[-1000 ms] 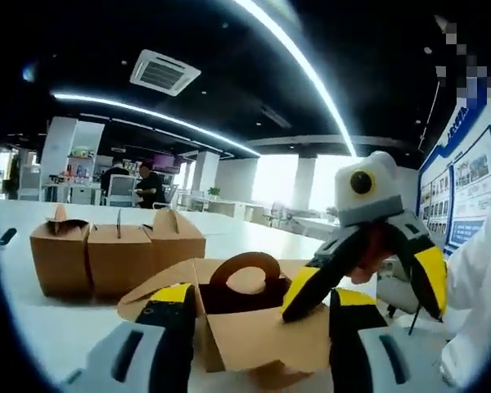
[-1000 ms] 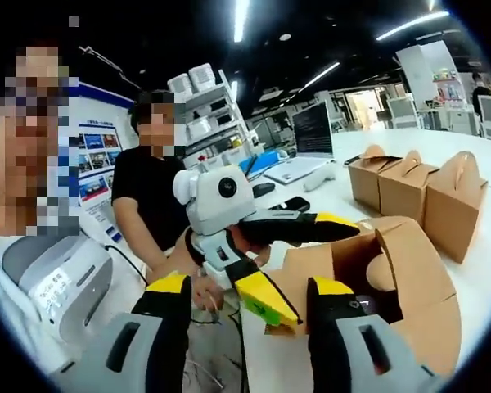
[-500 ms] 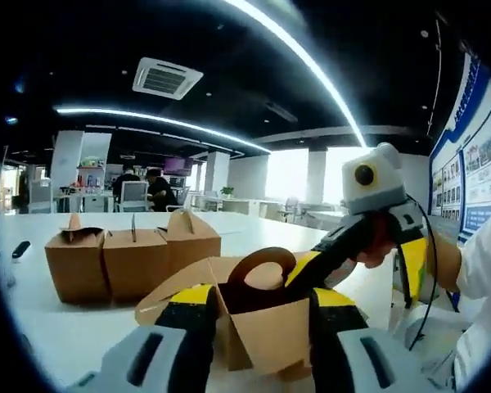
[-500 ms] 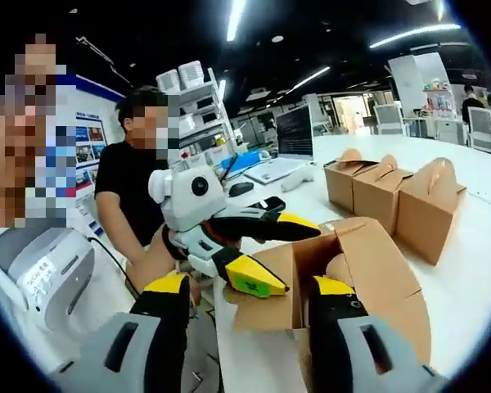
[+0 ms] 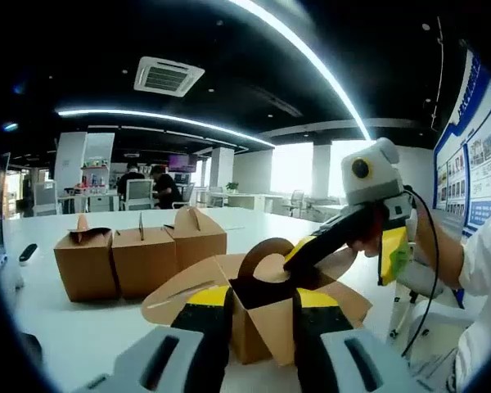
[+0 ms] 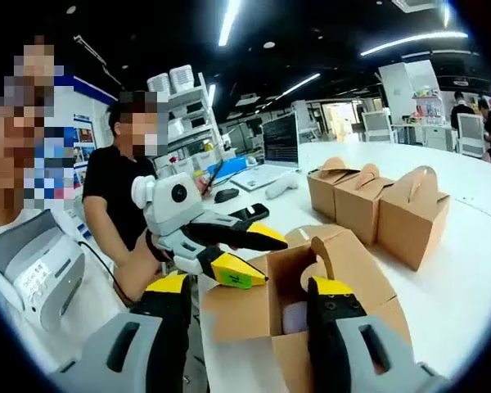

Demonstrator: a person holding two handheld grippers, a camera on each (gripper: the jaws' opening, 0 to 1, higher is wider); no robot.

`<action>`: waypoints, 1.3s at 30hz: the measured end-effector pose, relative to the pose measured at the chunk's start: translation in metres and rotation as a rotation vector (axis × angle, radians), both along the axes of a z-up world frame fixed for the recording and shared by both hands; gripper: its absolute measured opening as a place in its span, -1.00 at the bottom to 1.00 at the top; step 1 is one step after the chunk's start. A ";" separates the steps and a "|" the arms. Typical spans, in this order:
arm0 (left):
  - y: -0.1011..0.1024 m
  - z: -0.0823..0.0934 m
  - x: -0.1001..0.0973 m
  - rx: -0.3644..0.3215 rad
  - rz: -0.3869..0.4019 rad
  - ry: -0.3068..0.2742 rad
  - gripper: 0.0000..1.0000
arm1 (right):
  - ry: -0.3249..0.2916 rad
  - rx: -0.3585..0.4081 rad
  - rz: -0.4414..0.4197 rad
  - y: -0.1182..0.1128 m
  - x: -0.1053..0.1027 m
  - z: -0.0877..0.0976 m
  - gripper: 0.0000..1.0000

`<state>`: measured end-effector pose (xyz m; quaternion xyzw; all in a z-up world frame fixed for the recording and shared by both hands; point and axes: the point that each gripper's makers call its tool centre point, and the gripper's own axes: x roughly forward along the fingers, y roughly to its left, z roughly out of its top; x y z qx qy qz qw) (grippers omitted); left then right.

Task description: Pick up one paper box from the group, open the paper box, and remove the item inside

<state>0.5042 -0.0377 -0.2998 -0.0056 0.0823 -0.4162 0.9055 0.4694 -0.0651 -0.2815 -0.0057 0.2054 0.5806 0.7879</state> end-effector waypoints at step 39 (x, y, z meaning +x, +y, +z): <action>0.000 -0.001 0.000 -0.017 -0.002 -0.001 -0.39 | -0.418 -0.445 -0.144 -0.025 0.057 -0.018 -0.20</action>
